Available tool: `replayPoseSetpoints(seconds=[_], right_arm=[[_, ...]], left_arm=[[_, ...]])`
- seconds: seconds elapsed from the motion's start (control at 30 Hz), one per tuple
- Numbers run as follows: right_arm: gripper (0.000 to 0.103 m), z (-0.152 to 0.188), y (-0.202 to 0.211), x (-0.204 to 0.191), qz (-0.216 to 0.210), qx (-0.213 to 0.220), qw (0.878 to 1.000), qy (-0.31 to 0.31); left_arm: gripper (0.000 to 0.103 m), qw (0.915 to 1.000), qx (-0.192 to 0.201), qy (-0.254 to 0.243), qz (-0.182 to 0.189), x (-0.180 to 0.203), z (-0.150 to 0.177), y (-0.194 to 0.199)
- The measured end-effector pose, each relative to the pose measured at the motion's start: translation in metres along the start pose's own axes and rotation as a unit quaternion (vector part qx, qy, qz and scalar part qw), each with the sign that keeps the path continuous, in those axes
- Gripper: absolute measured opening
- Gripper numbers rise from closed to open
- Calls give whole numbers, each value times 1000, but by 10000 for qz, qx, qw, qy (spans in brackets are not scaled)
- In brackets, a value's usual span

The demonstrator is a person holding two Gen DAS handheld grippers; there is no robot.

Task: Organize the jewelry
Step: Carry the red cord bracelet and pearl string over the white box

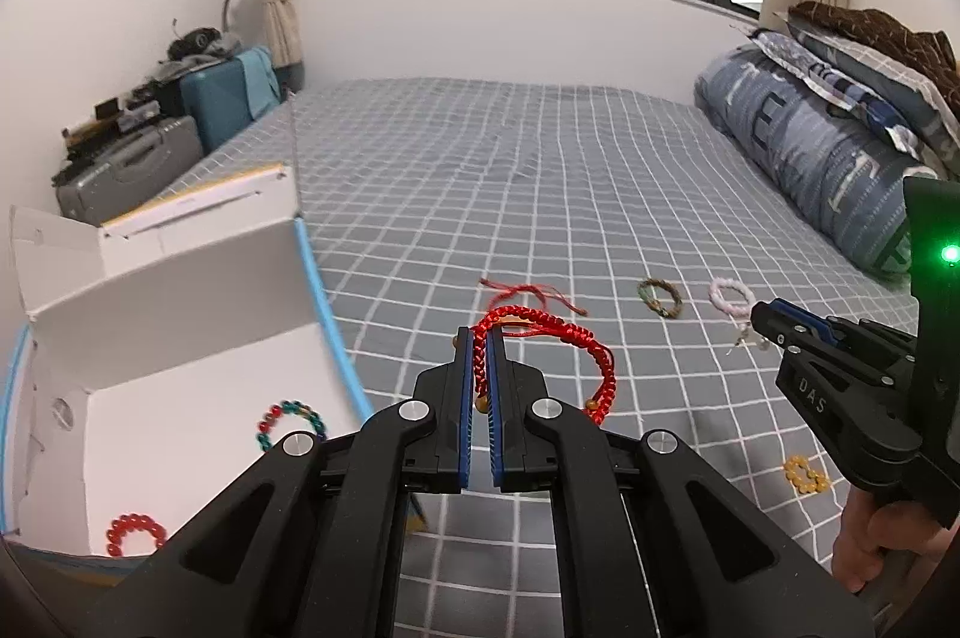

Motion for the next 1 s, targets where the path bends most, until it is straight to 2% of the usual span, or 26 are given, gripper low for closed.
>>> replayPoseSetpoints(seconds=[0.4, 0.77, 1.0], right_arm=[[11, -19, 20, -56, -257, 214, 9993, 192], [11, -30, 26, -143, -750, 345, 9946, 630], [11, -30, 27, -203, -1114, 359, 9880, 1003]], left_arm=[[4, 9982, 166, 478, -320, -58, -6, 25], [4, 9934, 85, 865, -751, -131, 4, 42], [4, 9863, -22, 1200, -1133, -184, 16, 49]])
Point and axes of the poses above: each gripper's, at about its wrist camera, not at the fingertips, and y roughly against the way its jaws point, x to its right, z to its underside, the point moved 3 cm from there along -y, roughly the way its jaws point, and after that the axes turned 7 degrees about -x, right-handed, at the moved point
